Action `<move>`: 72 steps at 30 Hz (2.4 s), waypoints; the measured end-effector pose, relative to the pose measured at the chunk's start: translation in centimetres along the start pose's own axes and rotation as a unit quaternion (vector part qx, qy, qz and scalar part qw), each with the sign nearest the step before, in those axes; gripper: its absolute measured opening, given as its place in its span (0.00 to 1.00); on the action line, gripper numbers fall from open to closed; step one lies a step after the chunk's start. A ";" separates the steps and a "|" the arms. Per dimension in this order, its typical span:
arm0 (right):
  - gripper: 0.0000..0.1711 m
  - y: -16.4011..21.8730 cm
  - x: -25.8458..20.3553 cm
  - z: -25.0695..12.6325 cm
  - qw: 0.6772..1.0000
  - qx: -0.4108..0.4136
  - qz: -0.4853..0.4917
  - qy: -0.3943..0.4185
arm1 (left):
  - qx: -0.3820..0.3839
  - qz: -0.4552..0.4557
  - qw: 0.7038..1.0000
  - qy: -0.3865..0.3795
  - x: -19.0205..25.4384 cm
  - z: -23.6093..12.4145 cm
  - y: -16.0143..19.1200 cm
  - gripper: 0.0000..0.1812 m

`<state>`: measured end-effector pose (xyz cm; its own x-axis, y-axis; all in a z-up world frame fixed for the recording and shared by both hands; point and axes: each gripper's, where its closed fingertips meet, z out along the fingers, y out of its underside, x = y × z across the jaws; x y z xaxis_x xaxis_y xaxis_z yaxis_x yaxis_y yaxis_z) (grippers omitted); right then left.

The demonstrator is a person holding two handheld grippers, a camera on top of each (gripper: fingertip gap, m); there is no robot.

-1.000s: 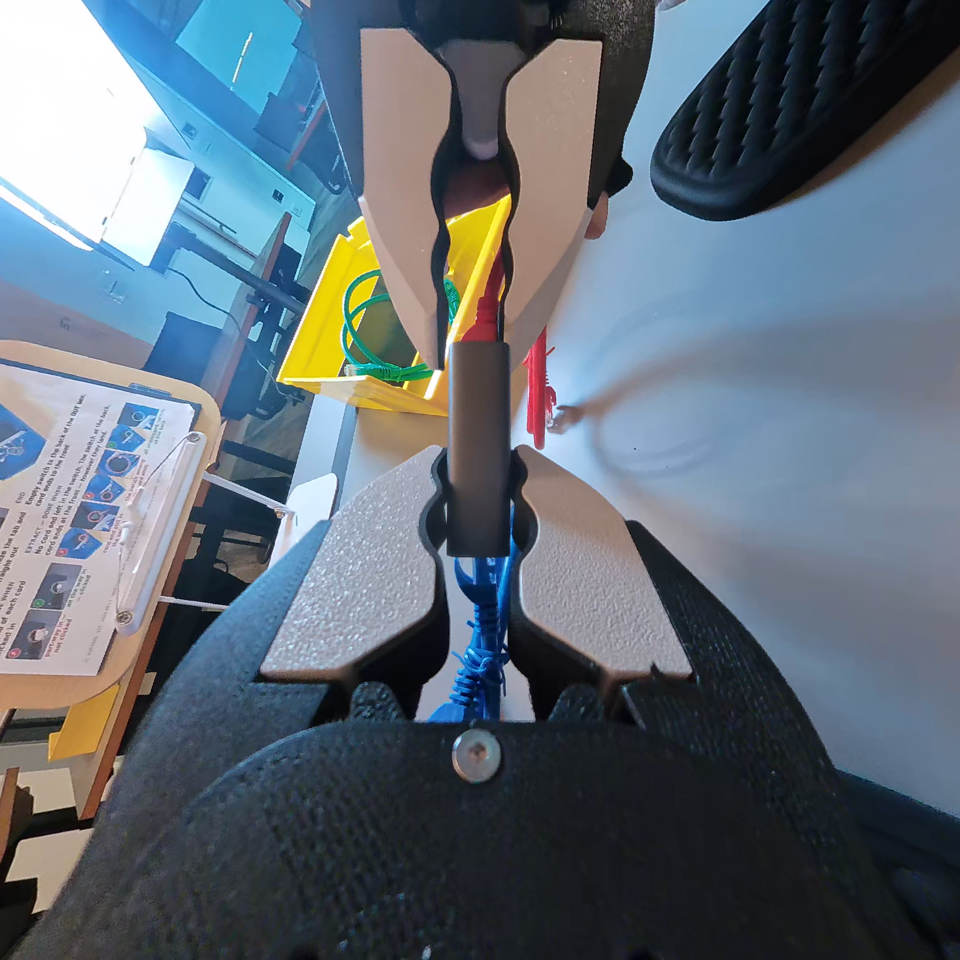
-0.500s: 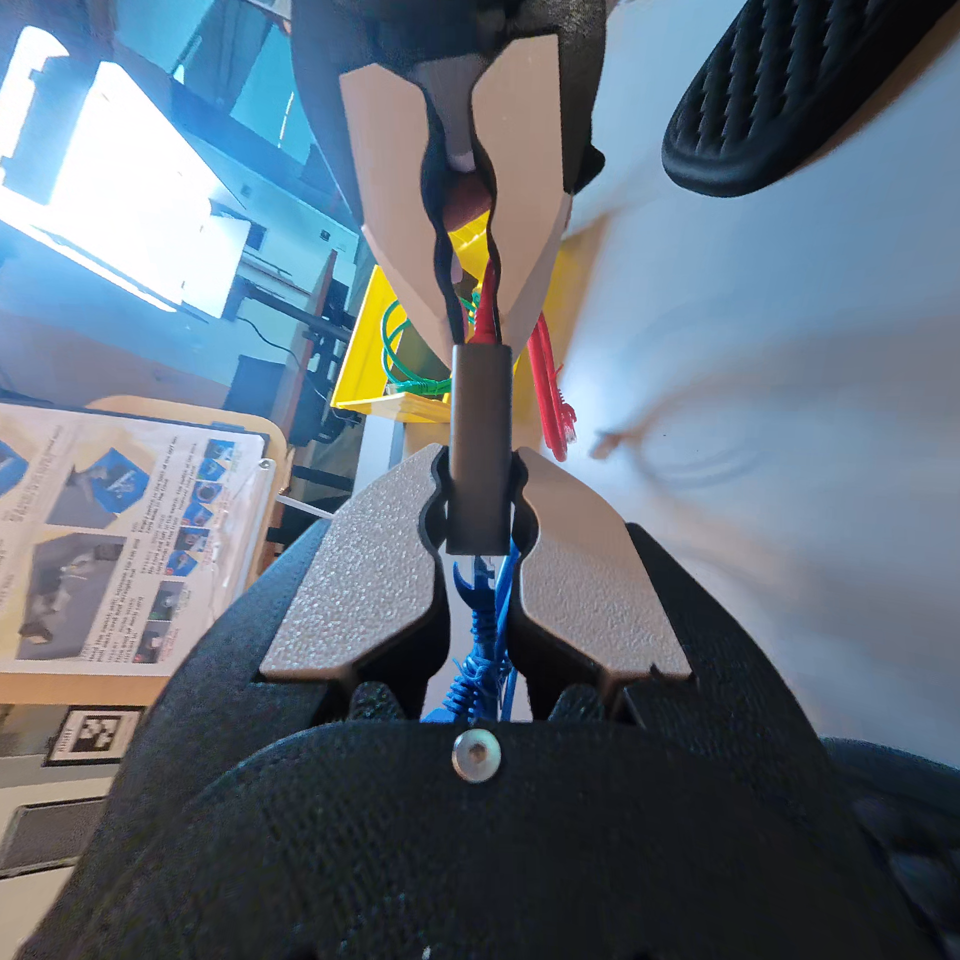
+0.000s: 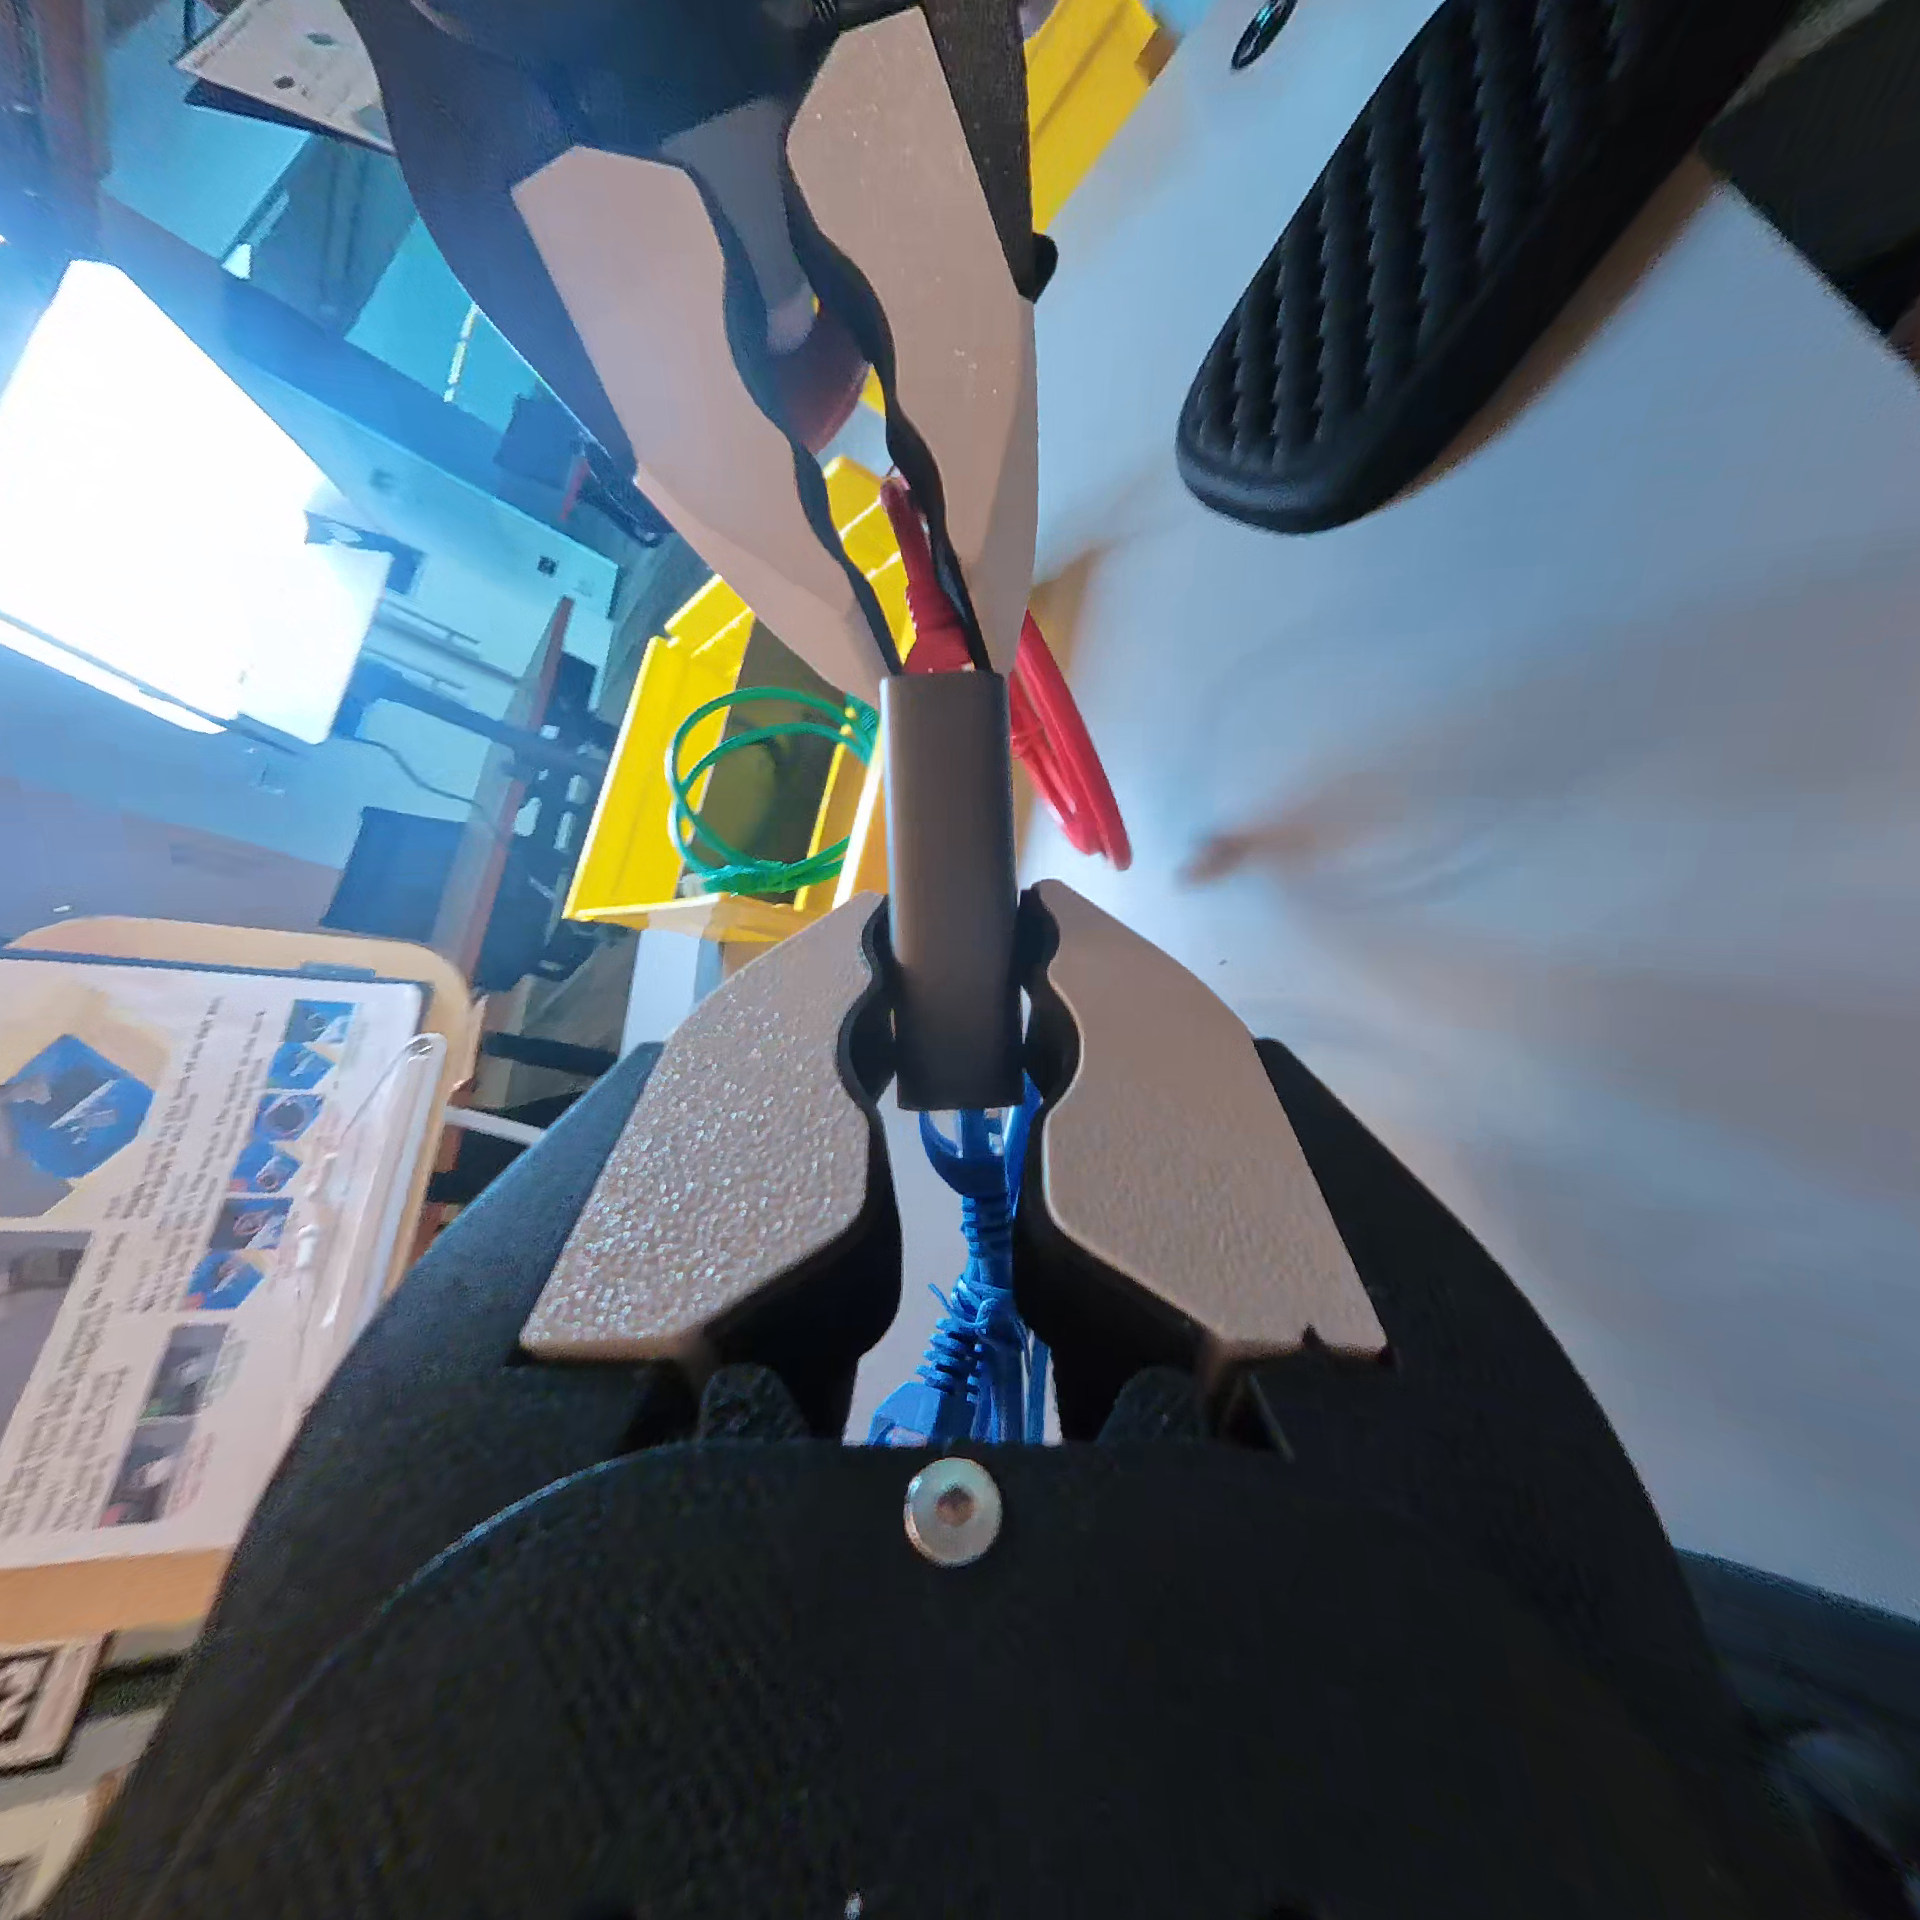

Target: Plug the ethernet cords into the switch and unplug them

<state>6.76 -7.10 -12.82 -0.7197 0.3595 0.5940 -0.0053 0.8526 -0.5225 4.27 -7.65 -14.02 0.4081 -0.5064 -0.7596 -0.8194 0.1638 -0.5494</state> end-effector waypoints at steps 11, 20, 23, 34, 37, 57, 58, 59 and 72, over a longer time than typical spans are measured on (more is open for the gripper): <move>0.07 -0.1 -1.2 -1.1 0.998 0.011 0.050 -0.025 | 0.011 -0.023 0.999 0.023 0.6 0.8 -0.7 0.12; 0.07 -0.5 -1.1 -1.8 0.988 0.075 0.123 -0.050 | 0.060 -0.095 0.992 0.052 0.5 0.7 -1.7 0.12; 0.07 -0.4 -0.7 -2.0 0.980 0.107 0.156 -0.061 | 0.057 -0.101 0.992 0.048 0.3 0.6 -1.7 0.12; 0.07 2.3 0.3 0.2 0.997 -0.006 0.080 0.001 | -0.065 -0.124 0.988 0.058 0.0 1.9 1.8 0.12; 0.07 2.4 -0.7 0.6 0.997 -0.018 0.076 -0.017 | -0.069 -0.101 0.990 0.070 0.7 2.0 1.9 0.12; 0.07 1.4 1.4 -0.2 0.988 0.058 0.138 0.035 | 0.021 -0.155 0.988 0.015 -1.0 1.1 0.8 0.12; 0.07 1.4 1.5 -0.1 0.987 0.060 0.140 0.046 | 0.024 -0.156 0.987 0.005 -1.1 1.1 0.8 0.13; 0.07 1.5 1.5 0.1 0.987 0.059 0.139 0.054 | 0.023 -0.153 0.988 -0.001 -1.1 1.2 0.9 0.13; 0.06 1.8 0.3 1.2 0.997 0.002 0.060 0.056 | -0.038 0.005 0.999 -0.016 0.0 1.4 0.7 0.12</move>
<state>5.70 -5.95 -14.34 -0.6337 0.4991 0.5911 0.0728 0.7991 -0.5968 4.26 -6.31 -14.91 0.4119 -0.4771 -0.7764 -0.8507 0.1040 -0.5153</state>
